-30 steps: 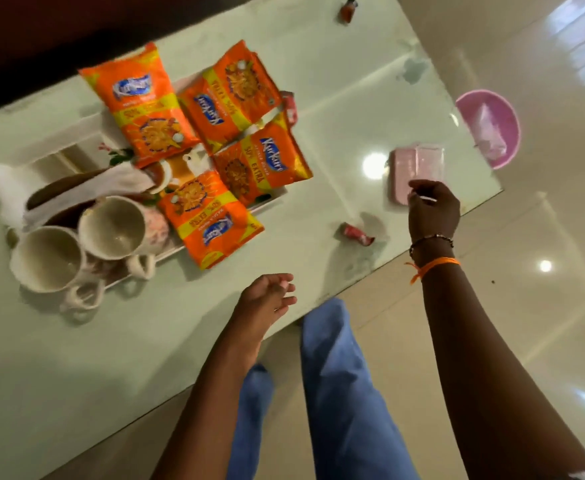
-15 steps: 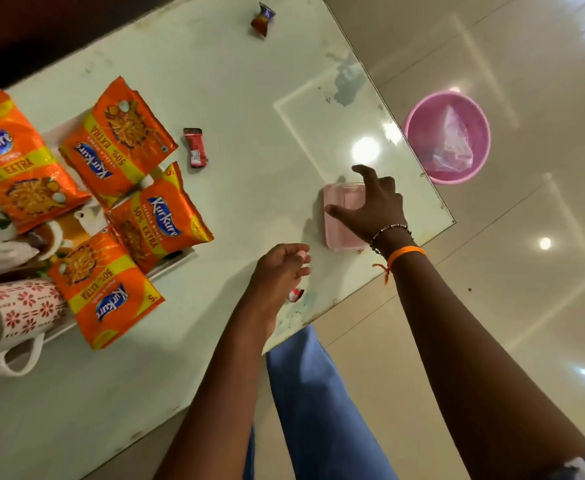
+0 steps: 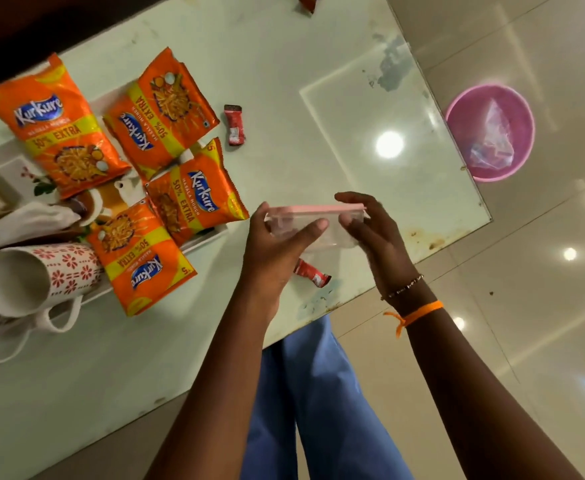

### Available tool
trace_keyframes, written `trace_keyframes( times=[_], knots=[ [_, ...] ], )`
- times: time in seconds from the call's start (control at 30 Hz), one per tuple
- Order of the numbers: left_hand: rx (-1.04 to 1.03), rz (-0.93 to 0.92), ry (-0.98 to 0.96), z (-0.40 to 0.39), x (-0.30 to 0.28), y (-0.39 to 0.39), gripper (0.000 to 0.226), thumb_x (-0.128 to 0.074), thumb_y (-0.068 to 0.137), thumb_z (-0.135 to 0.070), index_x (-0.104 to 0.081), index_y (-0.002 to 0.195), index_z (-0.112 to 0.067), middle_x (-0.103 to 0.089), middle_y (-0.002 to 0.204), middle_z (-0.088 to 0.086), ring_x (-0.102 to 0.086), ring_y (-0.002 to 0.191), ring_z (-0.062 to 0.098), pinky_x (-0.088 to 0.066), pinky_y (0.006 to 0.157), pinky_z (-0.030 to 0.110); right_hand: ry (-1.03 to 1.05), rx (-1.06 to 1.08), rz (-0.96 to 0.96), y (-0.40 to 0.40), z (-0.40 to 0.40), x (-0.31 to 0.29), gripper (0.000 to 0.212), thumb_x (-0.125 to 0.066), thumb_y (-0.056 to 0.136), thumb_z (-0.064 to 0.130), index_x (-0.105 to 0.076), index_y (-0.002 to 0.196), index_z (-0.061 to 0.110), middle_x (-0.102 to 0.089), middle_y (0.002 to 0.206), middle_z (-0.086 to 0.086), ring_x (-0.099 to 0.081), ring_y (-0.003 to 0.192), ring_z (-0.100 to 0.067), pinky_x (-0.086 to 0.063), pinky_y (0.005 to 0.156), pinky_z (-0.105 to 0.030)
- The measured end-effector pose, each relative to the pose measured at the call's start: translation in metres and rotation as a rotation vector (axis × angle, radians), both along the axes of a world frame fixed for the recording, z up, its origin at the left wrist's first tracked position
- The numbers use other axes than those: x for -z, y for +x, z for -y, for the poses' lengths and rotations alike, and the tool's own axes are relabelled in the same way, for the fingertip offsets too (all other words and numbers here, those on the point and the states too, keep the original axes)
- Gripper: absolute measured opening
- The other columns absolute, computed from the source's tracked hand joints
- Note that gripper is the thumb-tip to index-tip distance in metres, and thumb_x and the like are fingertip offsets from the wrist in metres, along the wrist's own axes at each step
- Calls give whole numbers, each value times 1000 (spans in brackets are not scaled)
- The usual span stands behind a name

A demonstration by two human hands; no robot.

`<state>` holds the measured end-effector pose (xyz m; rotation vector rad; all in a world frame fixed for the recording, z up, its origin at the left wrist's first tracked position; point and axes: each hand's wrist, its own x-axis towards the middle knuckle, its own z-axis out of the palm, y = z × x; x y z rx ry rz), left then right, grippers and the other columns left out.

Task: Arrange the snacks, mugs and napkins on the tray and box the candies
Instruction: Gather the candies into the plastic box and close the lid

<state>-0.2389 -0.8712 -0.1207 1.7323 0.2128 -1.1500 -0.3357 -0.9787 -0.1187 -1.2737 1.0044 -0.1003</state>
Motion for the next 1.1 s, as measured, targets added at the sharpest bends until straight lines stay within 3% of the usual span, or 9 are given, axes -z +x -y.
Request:
trace_keyframes(
  times=[0.1, 0.2, 0.37, 0.5, 0.6, 0.73, 0.83, 0.93, 1.1],
  knots=[
    [74, 104, 15, -9, 0, -2, 98, -82, 62, -27, -27, 142, -20, -49, 133, -2, -50, 101, 5, -49, 70, 5, -422, -160, -16, 4, -8, -7, 22, -58, 84, 30, -67, 101, 20, -63, 113, -1, -56, 110, -7, -45, 95, -23],
    [116, 152, 2, -18, -1, -4, 95, -83, 60, -26, -32, 139, -18, -53, 127, -4, -52, 107, 9, -50, 88, 23, -482, -353, 40, 12, -17, -13, 18, -61, 85, 25, -72, 95, 15, -68, 95, 2, -64, 89, -8, -51, 79, -23],
    [124, 152, -8, -37, -2, 2, 62, -83, 60, -26, -45, 108, -35, -51, 95, -25, -53, 92, -4, -46, 73, 11, -722, -419, 48, 19, -31, -11, 19, -56, 88, 22, -72, 89, 11, -70, 79, -5, -65, 72, -22, -52, 64, -34],
    [155, 161, -36, -41, -4, 8, 61, -83, 60, -24, -54, 114, -25, -62, 108, -10, -58, 104, 7, -51, 84, 21, -898, -369, 10, 22, -44, -4, 23, -49, 91, 17, -68, 86, 5, -68, 73, -11, -62, 65, -28, -50, 58, -35],
    [297, 203, -30, -49, -9, 8, 76, -84, 59, -28, -46, 126, -29, -53, 114, -17, -53, 102, 1, -44, 74, 7, -842, -155, -114, 26, -33, 5, 30, -42, 92, 19, -65, 81, 3, -63, 68, -9, -53, 61, -24, -37, 58, -25],
    [346, 187, -21, -69, -14, 2, 94, -84, 56, -32, -35, 136, -29, -48, 136, -5, -51, 115, 9, -43, 72, 3, -733, 3, -308, 31, 1, 25, 28, -46, 93, 15, -56, 68, 8, -47, 59, -14, -35, 60, -24, -18, 51, -25],
    [309, 246, -18, -84, -17, 3, 88, -85, 57, -24, -38, 131, -28, -51, 132, -5, -49, 121, 13, -44, 88, 15, -694, 40, -386, 30, 17, 38, 26, -46, 93, 15, -67, 88, 0, -69, 87, -23, -58, 76, -32, -25, 59, -21],
    [324, 297, 4, -91, -22, 5, 81, -84, 58, -19, -37, 123, -34, -48, 119, -18, -46, 120, 12, -44, 101, 34, -672, 46, -376, 22, 20, 40, 26, -48, 92, 12, -64, 112, 6, -67, 116, -14, -61, 103, -29, -40, 81, -17],
    [294, 374, -36, -93, -31, 8, 82, -84, 58, -13, -38, 123, -31, -47, 121, -16, -45, 121, 10, -45, 103, 42, -900, -303, -358, -4, -26, 36, 25, -61, 84, 17, -61, 109, 13, -61, 110, -11, -53, 96, -29, -40, 74, -27]
  ],
)
